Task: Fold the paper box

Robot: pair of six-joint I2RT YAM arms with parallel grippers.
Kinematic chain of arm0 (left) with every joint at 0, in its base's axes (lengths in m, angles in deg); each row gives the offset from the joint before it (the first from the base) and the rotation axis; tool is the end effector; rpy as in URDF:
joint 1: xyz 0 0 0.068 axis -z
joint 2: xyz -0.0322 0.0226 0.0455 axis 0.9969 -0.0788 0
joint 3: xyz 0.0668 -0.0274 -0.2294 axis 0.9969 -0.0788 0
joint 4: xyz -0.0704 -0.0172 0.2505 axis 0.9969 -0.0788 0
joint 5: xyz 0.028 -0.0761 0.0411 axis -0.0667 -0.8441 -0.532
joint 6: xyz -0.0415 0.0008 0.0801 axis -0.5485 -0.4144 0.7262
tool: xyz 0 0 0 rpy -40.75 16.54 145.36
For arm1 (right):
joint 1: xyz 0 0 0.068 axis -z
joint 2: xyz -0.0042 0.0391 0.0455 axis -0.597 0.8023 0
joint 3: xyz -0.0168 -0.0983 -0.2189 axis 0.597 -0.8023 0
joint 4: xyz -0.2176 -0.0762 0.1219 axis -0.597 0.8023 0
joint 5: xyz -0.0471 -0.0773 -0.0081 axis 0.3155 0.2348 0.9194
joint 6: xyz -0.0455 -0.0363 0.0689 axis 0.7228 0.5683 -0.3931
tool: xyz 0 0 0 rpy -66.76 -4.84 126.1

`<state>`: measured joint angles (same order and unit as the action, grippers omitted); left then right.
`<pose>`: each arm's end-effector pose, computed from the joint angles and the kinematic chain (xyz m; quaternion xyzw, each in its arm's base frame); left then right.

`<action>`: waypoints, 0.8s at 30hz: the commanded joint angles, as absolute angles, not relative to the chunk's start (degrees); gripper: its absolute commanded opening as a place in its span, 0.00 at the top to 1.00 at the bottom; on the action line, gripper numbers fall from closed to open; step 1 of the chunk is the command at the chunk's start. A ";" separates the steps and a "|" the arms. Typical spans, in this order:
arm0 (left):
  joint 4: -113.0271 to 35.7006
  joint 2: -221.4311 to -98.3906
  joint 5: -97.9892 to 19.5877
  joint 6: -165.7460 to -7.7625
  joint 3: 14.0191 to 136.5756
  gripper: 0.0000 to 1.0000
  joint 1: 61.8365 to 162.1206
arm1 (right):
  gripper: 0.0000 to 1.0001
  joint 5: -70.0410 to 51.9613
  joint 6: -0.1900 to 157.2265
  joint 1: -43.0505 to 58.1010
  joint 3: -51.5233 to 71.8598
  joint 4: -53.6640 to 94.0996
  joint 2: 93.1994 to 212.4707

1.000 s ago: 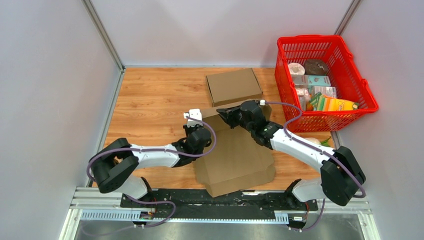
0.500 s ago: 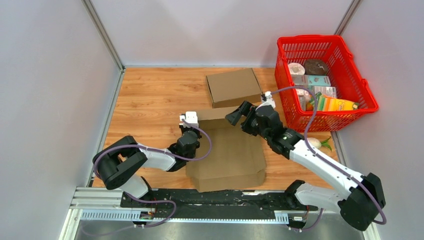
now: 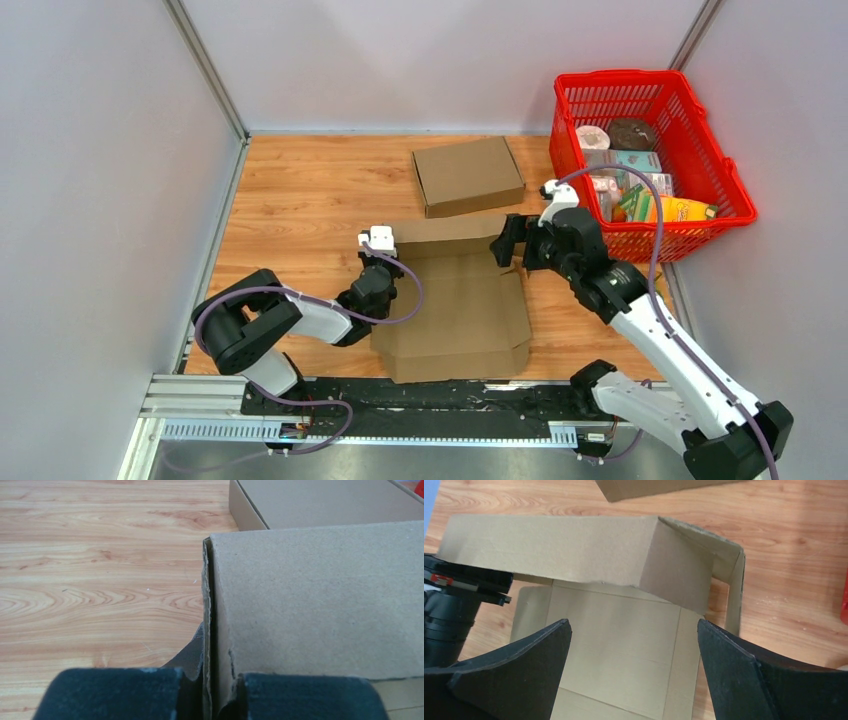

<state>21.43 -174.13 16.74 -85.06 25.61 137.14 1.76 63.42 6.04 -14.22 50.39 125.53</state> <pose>0.2307 -0.1955 0.1311 -0.0149 0.7272 -0.0604 0.6836 0.2257 0.1283 0.2638 -0.0537 0.8782 0.1883 0.4364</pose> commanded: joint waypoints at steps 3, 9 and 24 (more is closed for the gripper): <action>22.87 -172.31 17.23 -86.60 25.36 1.00 137.25 | 0.00 2.11 59.24 6.50 -7.03 54.50 126.50; 22.95 -171.43 16.87 -87.13 24.75 1.00 137.16 | 0.05 -5.85 53.00 10.71 -0.96 55.39 135.99; 23.75 -170.55 16.08 -87.48 23.78 1.00 137.25 | 1.00 -33.11 26.63 24.52 -23.53 15.95 137.67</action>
